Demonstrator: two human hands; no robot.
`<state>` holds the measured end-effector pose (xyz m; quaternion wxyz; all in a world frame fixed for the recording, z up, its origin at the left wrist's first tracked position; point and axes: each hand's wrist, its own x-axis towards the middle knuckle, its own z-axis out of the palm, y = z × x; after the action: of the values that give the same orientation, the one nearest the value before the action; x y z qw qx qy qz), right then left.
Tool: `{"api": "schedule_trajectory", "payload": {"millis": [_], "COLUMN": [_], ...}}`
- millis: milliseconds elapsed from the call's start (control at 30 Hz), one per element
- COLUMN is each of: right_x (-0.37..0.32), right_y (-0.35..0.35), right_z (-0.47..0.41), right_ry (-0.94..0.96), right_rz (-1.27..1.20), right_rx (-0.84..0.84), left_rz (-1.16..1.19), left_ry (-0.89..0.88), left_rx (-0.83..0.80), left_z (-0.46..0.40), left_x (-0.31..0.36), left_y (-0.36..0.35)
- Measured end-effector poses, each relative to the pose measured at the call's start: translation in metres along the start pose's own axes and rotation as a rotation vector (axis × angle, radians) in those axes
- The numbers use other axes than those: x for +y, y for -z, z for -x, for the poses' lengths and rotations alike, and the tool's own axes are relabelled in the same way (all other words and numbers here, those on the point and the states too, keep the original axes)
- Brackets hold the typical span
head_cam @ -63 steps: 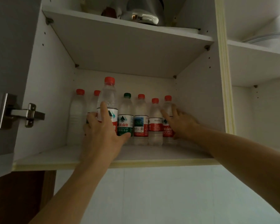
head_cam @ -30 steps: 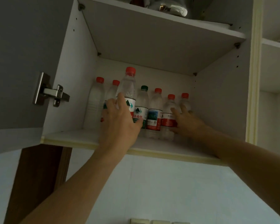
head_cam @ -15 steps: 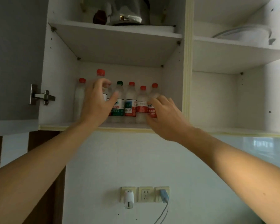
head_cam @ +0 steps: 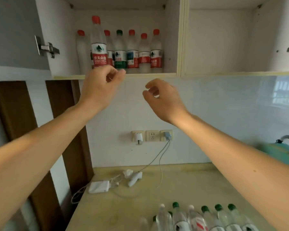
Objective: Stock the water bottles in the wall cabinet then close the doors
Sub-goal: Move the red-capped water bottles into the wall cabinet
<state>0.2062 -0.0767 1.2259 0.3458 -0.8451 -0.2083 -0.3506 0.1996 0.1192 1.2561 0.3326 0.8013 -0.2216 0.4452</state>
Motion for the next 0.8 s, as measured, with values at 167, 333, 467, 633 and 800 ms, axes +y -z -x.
{"api": "schedule_trajectory", "payload": {"millis": [167,333,467,633,800], "right_x": [-0.013,-0.028,-0.024,-0.005,0.038], "right_y": [-0.007,-0.016,-0.032,-0.042,-0.065], "right_z": [0.077,0.172,0.262,0.368,0.464], "right_ry": [-0.114,-0.332,-0.477,-0.627,-0.800], "right_rz": [-0.039,-0.132,-0.111,-0.098,-0.161], "right_rx": [-0.044,-0.061,-0.216,-0.393,-0.565], "left_rz": [0.112,0.271,0.321,0.353,0.316], "left_ry": [0.225,0.419,0.563,0.743,0.885], "left_rx": [-0.113,-0.261,-0.430,-0.757,-0.930], "left_z": [0.069,0.165,0.253,0.373,0.487], "left_x": [0.015,0.021,0.013,0.006,-0.006], "left_y": [0.009,0.007,-0.008,-0.037,-0.068]}}
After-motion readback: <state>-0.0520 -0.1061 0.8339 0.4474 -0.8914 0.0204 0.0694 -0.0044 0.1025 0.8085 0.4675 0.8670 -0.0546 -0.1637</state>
